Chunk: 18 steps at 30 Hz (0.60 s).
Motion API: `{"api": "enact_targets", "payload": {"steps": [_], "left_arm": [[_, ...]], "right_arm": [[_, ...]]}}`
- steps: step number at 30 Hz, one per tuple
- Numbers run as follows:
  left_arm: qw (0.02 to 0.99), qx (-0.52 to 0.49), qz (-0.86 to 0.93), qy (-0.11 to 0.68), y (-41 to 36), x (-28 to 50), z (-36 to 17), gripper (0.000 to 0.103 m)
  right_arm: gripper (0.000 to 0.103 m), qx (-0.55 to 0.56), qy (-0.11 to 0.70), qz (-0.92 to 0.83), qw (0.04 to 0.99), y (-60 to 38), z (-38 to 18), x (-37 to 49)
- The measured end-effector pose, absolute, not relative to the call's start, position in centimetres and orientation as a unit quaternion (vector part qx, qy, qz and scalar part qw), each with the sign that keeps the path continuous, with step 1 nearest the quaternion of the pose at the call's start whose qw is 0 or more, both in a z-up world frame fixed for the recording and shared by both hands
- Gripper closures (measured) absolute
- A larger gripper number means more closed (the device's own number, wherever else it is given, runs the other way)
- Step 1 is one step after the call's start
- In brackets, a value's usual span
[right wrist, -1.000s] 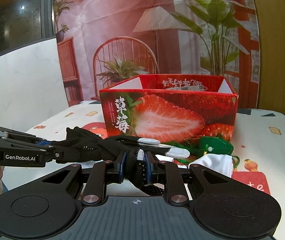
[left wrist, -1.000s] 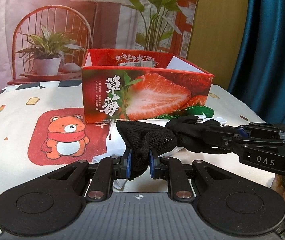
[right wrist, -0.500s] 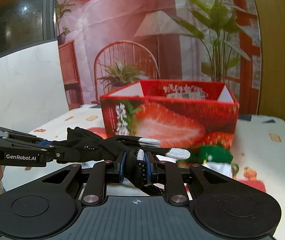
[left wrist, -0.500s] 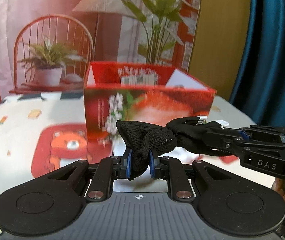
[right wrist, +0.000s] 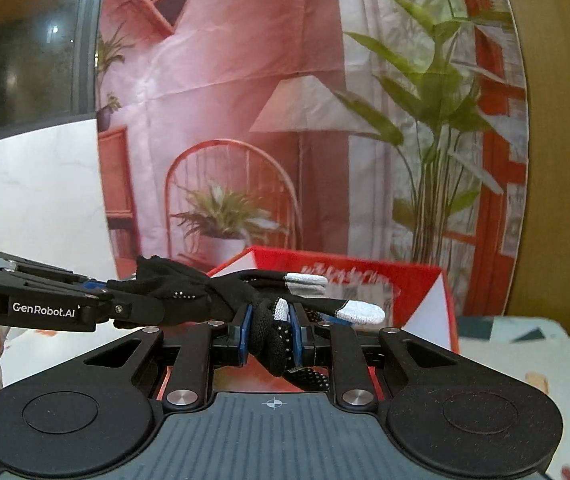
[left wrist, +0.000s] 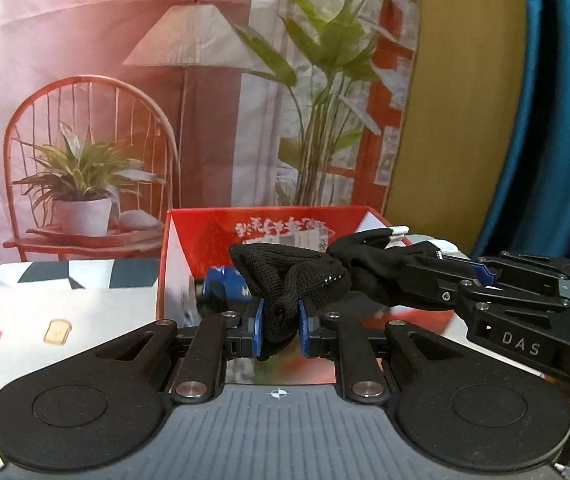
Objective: Organize soft objects
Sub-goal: 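Lift the black glove with both tools and carry it over the red box, then open both tools to drop the black glove into the red box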
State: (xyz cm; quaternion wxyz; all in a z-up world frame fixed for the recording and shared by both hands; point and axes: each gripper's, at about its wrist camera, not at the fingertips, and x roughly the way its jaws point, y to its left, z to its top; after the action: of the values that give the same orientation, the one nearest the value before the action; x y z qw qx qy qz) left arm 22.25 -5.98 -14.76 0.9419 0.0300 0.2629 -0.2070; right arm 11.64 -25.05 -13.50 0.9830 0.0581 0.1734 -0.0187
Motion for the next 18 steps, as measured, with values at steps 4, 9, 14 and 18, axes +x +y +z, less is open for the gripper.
{"api": "enact_targets", "payload": {"steps": [4,9,14,18], "left_arm": [[0.942,0.023,-0.189,0.278,-7.2,25.9,-15.0,0.085],[0.93,0.025,-0.178,0.32,-7.9,30.1,-16.6,0.085],[0.913,0.029,-0.174,0.368,-8.7,33.0,-18.7,0.084],[0.898,0.04,-0.175,0.401,-9.2,34.3,-20.0,0.084]], "right_arm": [[0.085,0.069,0.185,-0.029,0.98,-26.9,-13.9,15.3],[0.085,0.066,0.219,-0.038,0.973,-28.6,-15.6,19.4],[0.085,0.073,0.269,-0.046,0.959,-29.8,-17.7,22.4],[0.085,0.09,0.31,-0.057,0.945,-30.5,-19.3,24.0]]}}
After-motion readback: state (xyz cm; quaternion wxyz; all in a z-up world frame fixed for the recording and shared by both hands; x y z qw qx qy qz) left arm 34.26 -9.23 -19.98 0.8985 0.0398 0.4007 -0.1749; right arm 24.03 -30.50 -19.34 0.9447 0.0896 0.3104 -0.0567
